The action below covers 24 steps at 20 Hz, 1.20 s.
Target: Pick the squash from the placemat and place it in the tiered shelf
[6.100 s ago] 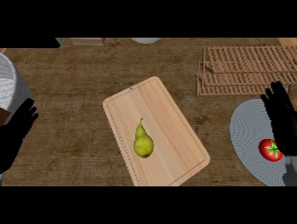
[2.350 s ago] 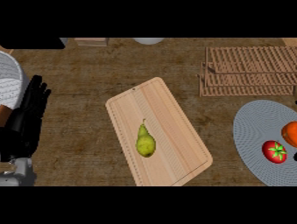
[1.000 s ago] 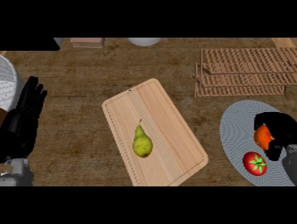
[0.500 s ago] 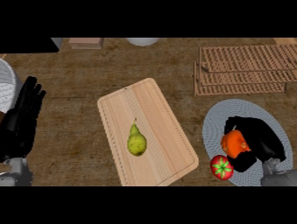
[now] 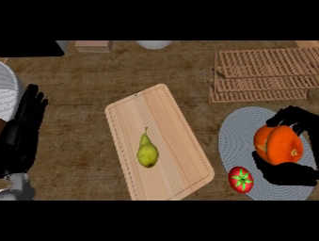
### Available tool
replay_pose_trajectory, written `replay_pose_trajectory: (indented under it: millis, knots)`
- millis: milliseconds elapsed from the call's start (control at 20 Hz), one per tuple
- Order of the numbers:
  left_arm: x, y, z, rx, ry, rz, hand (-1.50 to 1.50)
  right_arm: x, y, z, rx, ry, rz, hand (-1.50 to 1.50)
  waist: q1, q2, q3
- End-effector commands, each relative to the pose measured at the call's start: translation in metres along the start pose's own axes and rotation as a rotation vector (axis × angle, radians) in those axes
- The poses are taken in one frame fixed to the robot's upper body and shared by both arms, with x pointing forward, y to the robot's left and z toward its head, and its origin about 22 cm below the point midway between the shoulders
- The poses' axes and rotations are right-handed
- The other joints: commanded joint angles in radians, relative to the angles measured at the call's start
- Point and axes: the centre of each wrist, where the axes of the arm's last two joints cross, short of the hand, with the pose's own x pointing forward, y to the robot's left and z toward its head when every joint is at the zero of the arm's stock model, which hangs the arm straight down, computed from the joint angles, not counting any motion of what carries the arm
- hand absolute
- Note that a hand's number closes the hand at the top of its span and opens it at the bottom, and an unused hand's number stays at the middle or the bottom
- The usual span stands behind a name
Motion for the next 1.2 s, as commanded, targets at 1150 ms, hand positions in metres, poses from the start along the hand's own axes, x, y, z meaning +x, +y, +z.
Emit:
replay_pose_trajectory:
  millis: [1150]
  knots:
    - [-0.015,-0.005,0.004,-0.041,-0.005,0.019,0.00,-0.051,-0.067,-0.118,-0.333,0.122,-0.063,1.50,0.037,0.013,0.002]
